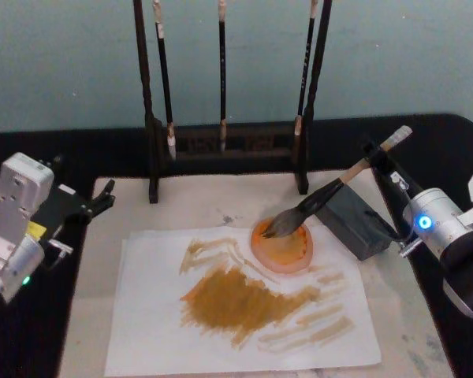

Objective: Pick up the brush from the inkstone, write on the paper, then place the brush back to its original position.

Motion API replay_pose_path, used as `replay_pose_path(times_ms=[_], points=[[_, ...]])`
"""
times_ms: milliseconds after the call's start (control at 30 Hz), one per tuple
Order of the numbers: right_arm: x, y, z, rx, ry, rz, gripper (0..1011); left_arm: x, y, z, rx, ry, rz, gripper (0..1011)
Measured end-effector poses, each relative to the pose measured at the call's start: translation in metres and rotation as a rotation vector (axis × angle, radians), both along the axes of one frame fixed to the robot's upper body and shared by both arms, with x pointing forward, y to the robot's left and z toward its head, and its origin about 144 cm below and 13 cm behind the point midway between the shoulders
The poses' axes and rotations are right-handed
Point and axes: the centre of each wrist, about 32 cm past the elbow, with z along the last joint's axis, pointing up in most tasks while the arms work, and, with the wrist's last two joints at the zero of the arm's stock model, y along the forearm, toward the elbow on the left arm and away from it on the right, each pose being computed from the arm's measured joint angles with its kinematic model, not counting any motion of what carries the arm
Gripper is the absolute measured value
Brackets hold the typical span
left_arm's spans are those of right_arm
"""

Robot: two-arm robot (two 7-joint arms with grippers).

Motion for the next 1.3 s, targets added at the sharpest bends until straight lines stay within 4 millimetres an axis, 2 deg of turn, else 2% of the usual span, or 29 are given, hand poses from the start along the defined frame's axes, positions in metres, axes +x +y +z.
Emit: replay_pose_path(times_ms=[1300], points=[[0.011, -0.002, -0.015, 0.056, 0.107, -0.025, 2, 0.000, 0.000, 0.000, 0.000, 0.000, 0.000, 1010]])
